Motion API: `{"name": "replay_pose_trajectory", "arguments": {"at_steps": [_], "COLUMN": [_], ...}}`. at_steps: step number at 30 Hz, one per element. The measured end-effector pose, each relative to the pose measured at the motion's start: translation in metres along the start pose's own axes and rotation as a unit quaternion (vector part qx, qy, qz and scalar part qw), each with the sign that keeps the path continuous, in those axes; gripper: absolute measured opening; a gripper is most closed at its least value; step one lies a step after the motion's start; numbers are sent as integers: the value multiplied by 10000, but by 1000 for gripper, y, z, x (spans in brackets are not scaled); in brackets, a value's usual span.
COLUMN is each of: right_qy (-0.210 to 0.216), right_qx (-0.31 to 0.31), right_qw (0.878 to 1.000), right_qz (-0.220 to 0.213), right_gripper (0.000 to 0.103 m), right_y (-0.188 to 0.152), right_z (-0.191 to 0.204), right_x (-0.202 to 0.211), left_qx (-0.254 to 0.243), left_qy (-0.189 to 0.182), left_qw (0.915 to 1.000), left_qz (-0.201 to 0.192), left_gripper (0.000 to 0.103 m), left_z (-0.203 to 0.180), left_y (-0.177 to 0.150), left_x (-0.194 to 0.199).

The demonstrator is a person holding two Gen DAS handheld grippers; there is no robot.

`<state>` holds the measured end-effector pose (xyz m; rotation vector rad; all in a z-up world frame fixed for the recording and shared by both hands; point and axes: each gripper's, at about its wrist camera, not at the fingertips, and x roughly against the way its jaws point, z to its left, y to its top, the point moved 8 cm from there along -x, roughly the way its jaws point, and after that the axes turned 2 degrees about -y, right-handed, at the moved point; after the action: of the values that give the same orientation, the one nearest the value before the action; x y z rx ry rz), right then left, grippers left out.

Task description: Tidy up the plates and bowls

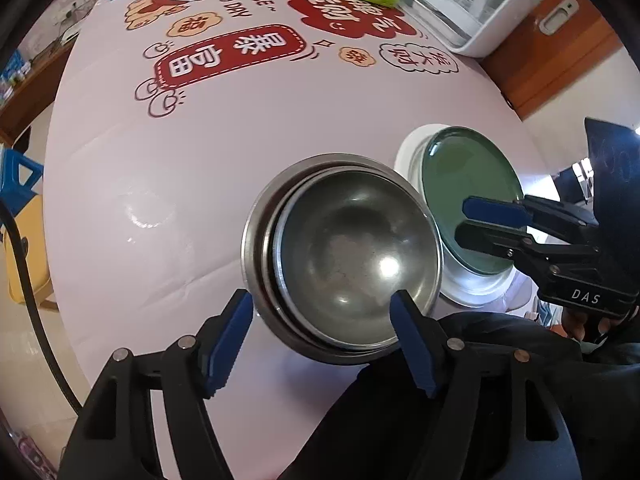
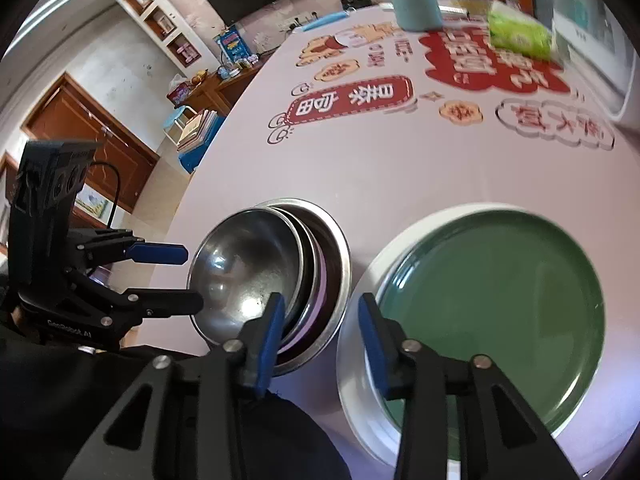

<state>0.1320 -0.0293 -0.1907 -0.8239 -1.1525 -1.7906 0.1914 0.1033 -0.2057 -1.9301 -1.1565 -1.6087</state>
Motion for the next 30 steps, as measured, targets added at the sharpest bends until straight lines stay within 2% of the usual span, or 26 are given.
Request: {"name": "replay_pose_trajectory", "arguments": {"at_steps": [10, 16, 30], "right_qy": [631, 985, 1271], "right_qx": [-706, -913, -971], "right_qw": [9946, 9889, 9819], "right_qz": [434, 639, 1011], "right_gripper": [45, 46, 47], "right_y": [-9, -13, -15], "right_z": [-13, -12, -3], "right_x": [-17, -27, -44], "left_qx": [540, 784, 985], "left_qy": [-79, -206, -367], "left_qw": [9985, 9967, 9938], "left_qz": [2, 83, 366], "left_gripper": [73, 73, 72], "left_z": [23, 31, 37], "left_y": [-2, -5, -8], "left_x": [-8, -18, -44]}}
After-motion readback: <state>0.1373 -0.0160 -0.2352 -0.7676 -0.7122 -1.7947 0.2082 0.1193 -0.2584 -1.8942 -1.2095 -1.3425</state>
